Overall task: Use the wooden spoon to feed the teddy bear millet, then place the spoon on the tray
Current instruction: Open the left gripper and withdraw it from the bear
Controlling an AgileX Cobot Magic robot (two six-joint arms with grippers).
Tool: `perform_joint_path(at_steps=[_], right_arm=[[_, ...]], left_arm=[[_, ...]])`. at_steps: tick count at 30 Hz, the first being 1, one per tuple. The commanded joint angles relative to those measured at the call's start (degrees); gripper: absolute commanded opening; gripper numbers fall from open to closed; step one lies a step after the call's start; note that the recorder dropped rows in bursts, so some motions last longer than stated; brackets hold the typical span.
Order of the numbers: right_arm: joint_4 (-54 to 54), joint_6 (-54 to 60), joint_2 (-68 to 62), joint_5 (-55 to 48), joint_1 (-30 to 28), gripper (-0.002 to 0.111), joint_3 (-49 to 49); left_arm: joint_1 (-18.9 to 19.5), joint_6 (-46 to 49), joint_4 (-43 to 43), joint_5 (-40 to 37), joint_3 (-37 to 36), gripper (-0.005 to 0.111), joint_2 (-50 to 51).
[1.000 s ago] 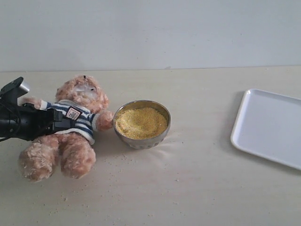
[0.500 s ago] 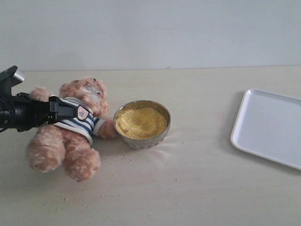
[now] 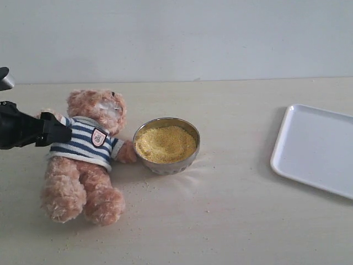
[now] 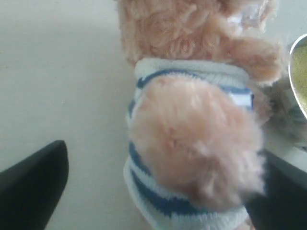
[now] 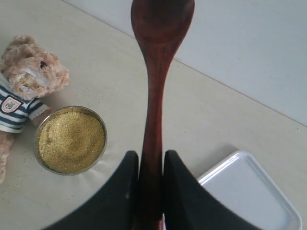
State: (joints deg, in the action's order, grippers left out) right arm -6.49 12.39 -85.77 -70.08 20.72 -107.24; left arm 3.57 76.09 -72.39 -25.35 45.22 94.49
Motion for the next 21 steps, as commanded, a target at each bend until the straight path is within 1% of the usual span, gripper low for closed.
perform_joint_path(at_steps=[1, 4, 6, 7, 8, 9, 12, 14, 15, 18, 21], right_arm=[[-0.2, 0.3, 0.5, 0.1, -0.2, 0.0, 0.0], [-0.2, 0.3, 0.5, 0.1, -0.2, 0.0, 0.0], [-0.2, 0.3, 0.5, 0.1, -0.2, 0.0, 0.0], [-0.2, 0.3, 0.5, 0.1, -0.2, 0.0, 0.0], [-0.2, 0.3, 0.5, 0.1, -0.2, 0.0, 0.0], [-0.2, 0.3, 0.5, 0.1, -0.2, 0.0, 0.0], [-0.2, 0.3, 0.5, 0.1, -0.2, 0.0, 0.0], [-0.2, 0.3, 0.5, 0.1, -0.2, 0.0, 0.0], [-0.2, 0.3, 0.5, 0.1, -0.2, 0.0, 0.0], [-0.2, -0.4, 0.5, 0.1, -0.2, 0.0, 0.0], [-0.2, -0.6, 0.5, 0.1, -0.2, 0.0, 0.0]], left_arm=[[-0.1, -12.8, 13.2, 0.3, 0.2, 0.087, -3.6], [-0.1, -23.1, 23.0, -1.2, 0.2, 0.086, -7.3], [-0.1, -29.2, 27.8, -3.1, 0.2, 0.084, -10.0], [-0.1, -31.7, 29.5, -4.0, 0.2, 0.081, -11.7], [-0.1, -35.7, 32.0, -5.4, 0.2, 0.075, -13.5], [-0.1, -38.1, 33.4, -6.1, 0.2, 0.066, -15.3], [-0.1, -43.7, 35.0, -7.8, 0.2, 0.032, -20.9], [-0.1, -45.8, 34.6, -6.4, 0.2, 0.004, -24.8], [-0.1, -46.3, 34.3, -5.5, 0.2, 0.006, -26.3], [-0.1, -53.1, 33.9, -0.9, 0.2, 0.005, -31.4], [-0.1, -63.2, 33.9, 6.5, 0.2, 0.005, -36.8]])
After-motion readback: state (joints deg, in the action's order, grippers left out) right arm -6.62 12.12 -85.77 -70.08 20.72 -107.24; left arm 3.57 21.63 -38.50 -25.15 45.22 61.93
